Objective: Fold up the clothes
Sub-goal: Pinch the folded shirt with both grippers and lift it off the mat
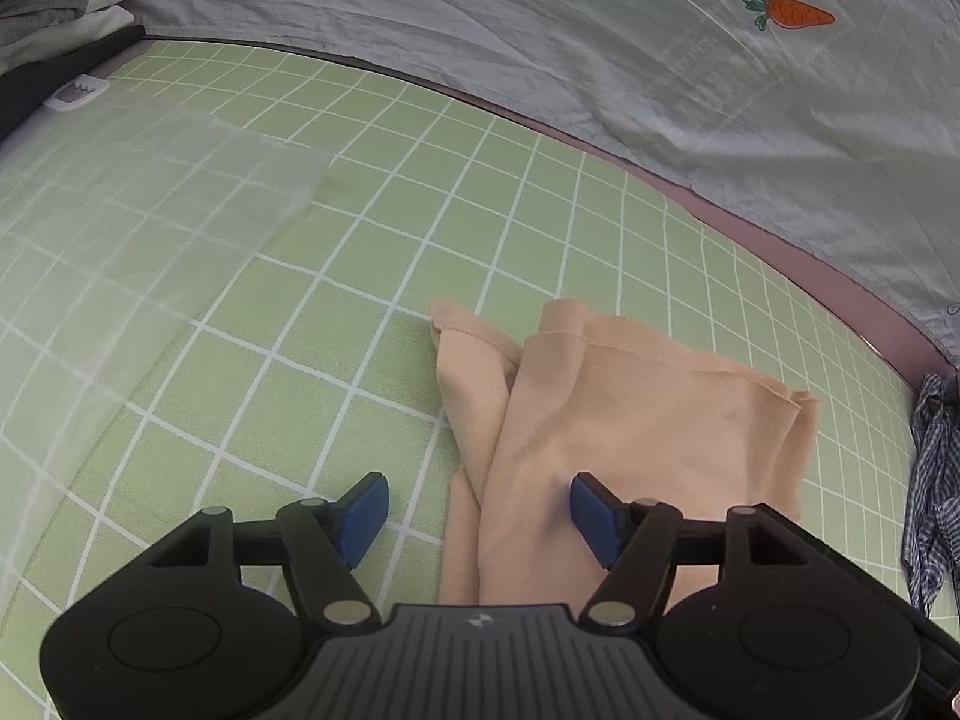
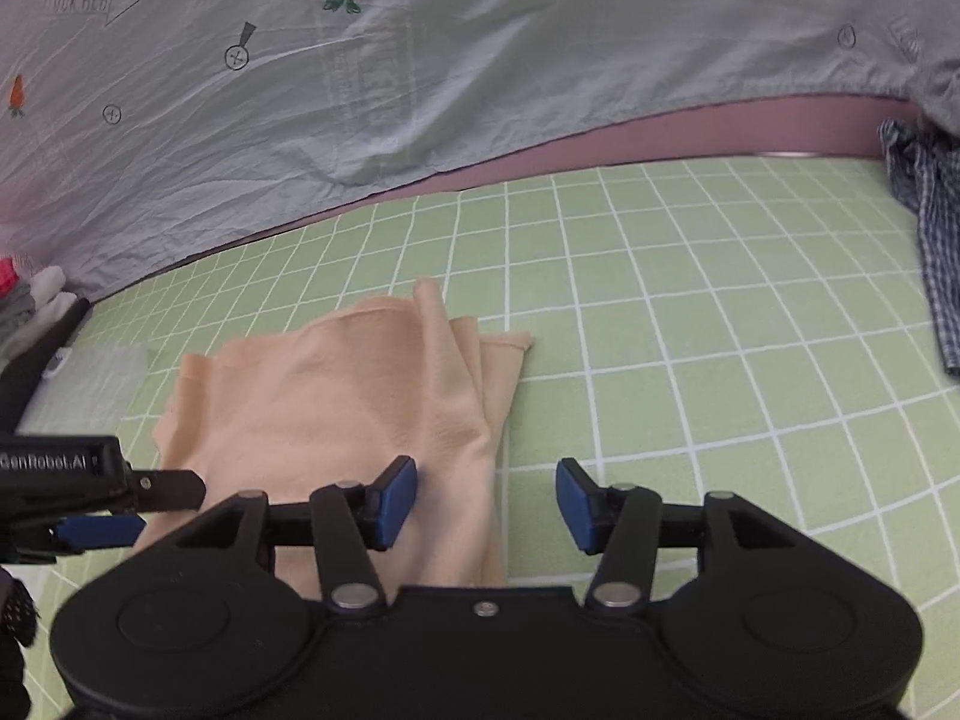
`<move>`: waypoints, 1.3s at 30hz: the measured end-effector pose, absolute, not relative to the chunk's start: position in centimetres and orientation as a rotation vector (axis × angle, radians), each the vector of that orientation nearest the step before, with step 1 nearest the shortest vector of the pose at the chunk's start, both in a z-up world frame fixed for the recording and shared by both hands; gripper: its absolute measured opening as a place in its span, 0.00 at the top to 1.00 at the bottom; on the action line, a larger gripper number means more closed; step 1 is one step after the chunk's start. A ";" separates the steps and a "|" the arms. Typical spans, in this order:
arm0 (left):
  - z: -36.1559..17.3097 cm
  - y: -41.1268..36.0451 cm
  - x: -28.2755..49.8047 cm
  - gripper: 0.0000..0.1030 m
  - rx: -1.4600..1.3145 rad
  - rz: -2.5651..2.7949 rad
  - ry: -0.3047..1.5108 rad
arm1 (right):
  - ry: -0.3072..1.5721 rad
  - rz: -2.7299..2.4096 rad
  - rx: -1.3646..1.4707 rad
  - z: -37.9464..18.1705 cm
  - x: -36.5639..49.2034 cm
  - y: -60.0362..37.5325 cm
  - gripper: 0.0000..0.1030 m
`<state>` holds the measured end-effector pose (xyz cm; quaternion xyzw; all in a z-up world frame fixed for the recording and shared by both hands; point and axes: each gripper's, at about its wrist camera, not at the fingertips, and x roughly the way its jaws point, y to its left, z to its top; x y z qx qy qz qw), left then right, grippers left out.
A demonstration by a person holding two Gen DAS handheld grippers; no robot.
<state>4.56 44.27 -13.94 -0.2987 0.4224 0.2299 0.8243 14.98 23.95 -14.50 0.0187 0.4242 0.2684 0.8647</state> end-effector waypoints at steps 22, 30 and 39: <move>-7.8 46.5 -3.1 0.83 -0.894 0.411 0.568 | 0.967 0.808 0.205 -9.1 13.8 27.4 0.81; -3.3 53.4 -9.6 0.84 -0.939 0.563 0.335 | 0.877 1.004 0.193 -3.5 11.2 35.6 0.81; 3.1 69.7 -15.1 0.84 -0.921 0.686 0.009 | 0.739 1.253 0.169 2.7 10.7 55.4 0.81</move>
